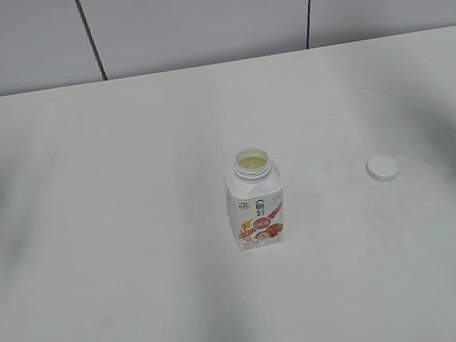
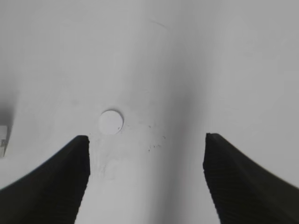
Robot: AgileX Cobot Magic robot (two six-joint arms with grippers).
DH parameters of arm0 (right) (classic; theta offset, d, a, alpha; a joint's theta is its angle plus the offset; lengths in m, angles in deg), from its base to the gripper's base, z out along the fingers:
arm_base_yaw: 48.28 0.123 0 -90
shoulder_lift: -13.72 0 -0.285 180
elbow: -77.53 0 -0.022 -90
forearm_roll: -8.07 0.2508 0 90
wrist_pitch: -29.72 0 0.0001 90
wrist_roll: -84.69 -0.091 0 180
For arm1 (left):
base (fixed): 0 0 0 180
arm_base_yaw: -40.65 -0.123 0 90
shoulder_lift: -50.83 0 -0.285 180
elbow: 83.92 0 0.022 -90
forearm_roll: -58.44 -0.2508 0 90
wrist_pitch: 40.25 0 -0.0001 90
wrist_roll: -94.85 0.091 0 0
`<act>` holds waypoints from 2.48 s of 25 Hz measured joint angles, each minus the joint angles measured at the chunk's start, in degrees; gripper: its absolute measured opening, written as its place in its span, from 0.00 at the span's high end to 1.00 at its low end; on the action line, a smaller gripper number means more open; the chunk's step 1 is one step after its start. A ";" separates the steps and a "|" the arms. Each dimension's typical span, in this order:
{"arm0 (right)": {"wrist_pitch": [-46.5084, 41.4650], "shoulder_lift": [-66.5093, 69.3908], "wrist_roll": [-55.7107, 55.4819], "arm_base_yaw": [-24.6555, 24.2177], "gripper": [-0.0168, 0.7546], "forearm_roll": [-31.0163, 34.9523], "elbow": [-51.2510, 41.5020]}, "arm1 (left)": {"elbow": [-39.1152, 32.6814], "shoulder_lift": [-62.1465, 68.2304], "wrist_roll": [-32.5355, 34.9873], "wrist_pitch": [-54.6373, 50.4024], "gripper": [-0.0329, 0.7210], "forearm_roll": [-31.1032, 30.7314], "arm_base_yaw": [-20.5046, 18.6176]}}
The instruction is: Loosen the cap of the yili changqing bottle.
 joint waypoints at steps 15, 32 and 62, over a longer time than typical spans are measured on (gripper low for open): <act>3.07 -26.29 0.95 -0.13 0.21 2.75 -27.82 | -23.38 -34.38 1.65 0.28 0.20 6.97 -1.50; 4.21 -54.30 1.11 -0.13 0.21 5.13 -50.69 | -33.36 -67.60 1.65 0.03 0.20 11.17 -1.50; -3.14 -88.15 -1.27 -0.13 0.21 3.35 -53.30 | -33.81 -85.60 1.65 -0.41 0.28 11.24 -1.50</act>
